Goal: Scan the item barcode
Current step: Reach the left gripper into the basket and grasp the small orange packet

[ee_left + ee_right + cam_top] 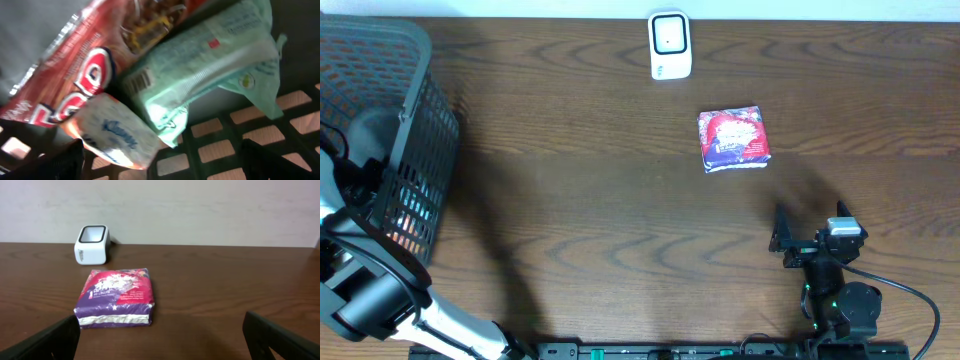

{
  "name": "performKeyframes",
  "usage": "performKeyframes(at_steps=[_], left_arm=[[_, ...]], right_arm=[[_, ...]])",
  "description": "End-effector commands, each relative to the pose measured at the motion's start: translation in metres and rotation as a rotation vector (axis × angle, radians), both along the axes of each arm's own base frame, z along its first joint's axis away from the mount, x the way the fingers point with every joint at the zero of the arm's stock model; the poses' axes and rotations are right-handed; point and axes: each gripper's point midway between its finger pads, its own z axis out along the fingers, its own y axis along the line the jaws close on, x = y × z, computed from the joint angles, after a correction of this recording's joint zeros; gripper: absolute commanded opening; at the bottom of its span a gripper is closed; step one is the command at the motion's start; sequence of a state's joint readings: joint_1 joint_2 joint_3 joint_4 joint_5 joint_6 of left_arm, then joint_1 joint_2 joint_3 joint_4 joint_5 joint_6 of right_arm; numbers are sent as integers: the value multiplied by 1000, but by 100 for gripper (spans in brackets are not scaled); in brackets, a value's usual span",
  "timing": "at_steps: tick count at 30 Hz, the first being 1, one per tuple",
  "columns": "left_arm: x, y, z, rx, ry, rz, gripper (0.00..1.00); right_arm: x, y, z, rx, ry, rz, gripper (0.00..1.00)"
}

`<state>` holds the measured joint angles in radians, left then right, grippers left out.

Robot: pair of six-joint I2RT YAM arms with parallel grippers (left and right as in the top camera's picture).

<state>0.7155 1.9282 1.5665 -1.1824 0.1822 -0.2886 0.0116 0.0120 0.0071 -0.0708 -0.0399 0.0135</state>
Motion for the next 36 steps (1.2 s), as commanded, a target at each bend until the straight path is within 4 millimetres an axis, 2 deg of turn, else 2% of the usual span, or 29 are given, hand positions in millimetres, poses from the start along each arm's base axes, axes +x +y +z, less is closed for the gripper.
performKeyframes(at_steps=[1,4,5,6,7,11,20,22,26,30,36], left_arm=[[-1,-10,-12,-30,19,-8,98],[0,-9,-18,-20,17,-11,98],[-3,-7,-18,-9,29,-11,92],[-5,-4,-19,6,43,-13,81],[-9,0,-19,29,66,-15,79],[-25,11,-22,100,149,-25,79],[-37,1,-44,78,179,-20,78],[-37,1,-46,79,178,-20,64],[-36,3,-44,83,174,-18,10],[-32,5,-34,94,157,-16,8],[-20,14,9,162,63,0,7]], right_arm=[[0,0,0,-11,-2,2,99],[0,0,0,-11,-2,2,99],[0,0,0,-11,-2,2,99],[0,0,0,-11,-2,2,99],[0,0,0,-11,-2,2,99],[0,0,0,-11,-2,2,99],[0,0,0,-11,-2,2,99],[0,0,0,-11,-2,2,99],[0,0,0,-11,-2,2,99],[0,0,0,-11,-2,2,99],[0,0,0,-11,-2,2,99]])
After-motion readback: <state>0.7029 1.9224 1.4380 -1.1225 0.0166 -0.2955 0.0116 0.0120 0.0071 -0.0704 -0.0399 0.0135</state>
